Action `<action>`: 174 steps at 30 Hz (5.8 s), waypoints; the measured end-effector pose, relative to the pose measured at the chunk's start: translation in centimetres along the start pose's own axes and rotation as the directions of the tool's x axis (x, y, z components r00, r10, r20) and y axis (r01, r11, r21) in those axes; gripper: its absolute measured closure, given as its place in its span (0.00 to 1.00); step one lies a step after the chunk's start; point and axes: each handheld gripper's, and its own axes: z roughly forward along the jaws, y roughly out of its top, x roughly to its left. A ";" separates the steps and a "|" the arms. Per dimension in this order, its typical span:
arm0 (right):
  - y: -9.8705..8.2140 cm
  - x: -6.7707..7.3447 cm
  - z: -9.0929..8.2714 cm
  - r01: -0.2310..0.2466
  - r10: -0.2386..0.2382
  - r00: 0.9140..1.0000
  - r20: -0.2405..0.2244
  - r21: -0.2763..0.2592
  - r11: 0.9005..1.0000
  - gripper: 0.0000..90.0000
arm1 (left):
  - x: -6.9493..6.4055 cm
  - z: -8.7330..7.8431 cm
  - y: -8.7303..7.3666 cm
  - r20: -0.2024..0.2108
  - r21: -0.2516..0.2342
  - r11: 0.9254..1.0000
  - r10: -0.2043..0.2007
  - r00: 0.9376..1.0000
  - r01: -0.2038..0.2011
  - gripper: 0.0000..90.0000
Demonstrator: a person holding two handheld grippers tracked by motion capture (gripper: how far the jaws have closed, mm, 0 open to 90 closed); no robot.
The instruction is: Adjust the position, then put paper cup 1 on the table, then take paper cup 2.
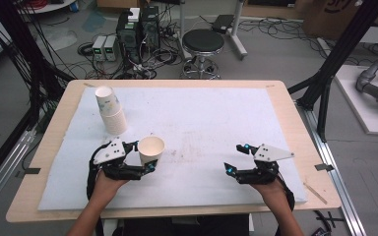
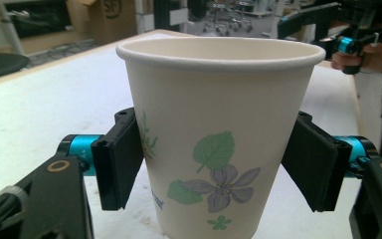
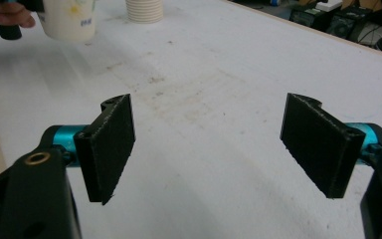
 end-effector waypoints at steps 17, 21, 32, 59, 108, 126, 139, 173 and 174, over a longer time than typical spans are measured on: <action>-0.8 -1.1 -0.7 -0.041 0.042 0.997 0.070 -0.025 0.999 0.25 | 0.7 -1.0 -0.6 -0.062 -0.059 0.998 -0.029 0.998 0.025 0.32; -0.8 -0.8 -0.6 -0.033 0.035 0.997 0.062 -0.021 0.999 0.25 | 0.8 -1.3 -0.5 -0.078 -0.070 0.997 -0.031 0.996 0.026 0.32; -1.0 -0.8 -0.9 -0.037 0.039 0.996 0.078 -0.029 0.999 0.25 | 1.0 -1.0 -0.7 -0.088 -0.071 0.997 -0.040 0.995 0.033 0.32; -1.2 -0.2 -0.9 -0.029 0.029 0.999 0.026 -0.021 0.999 0.25 | 1.1 2.7 0.0 -0.115 -0.050 0.994 -0.098 0.989 0.092 0.31; -1.3 -0.3 -1.1 -0.027 0.027 1.000 0.011 -0.012 1.000 0.25 | 2.6 8.8 -1.1 -0.306 0.276 0.952 -0.042 0.951 0.131 0.33; -1.4 -0.3 -0.9 -0.028 0.028 1.000 -0.001 -0.007 1.000 0.25 | 1.8 6.7 -1.4 -0.286 0.249 0.954 -0.095 0.954 0.169 0.21; -1.7 -0.8 -1.3 -0.046 0.046 0.998 0.031 -0.007 0.999 0.25 | 2.1 0.9 -1.2 -0.189 0.018 0.986 -0.158 0.969 0.164 0.19; -1.8 -1.7 -1.4 -0.070 0.069 0.991 0.116 -0.001 0.998 0.25 | 2.9 -3.4 -1.7 -0.187 -0.120 0.985 -0.145 0.972 0.125 0.20; -1.8 -1.7 -1.4 -0.073 0.073 0.990 0.117 -0.003 0.997 0.25 | 2.9 -3.5 -1.8 -0.188 -0.119 0.985 -0.144 0.971 0.123 0.20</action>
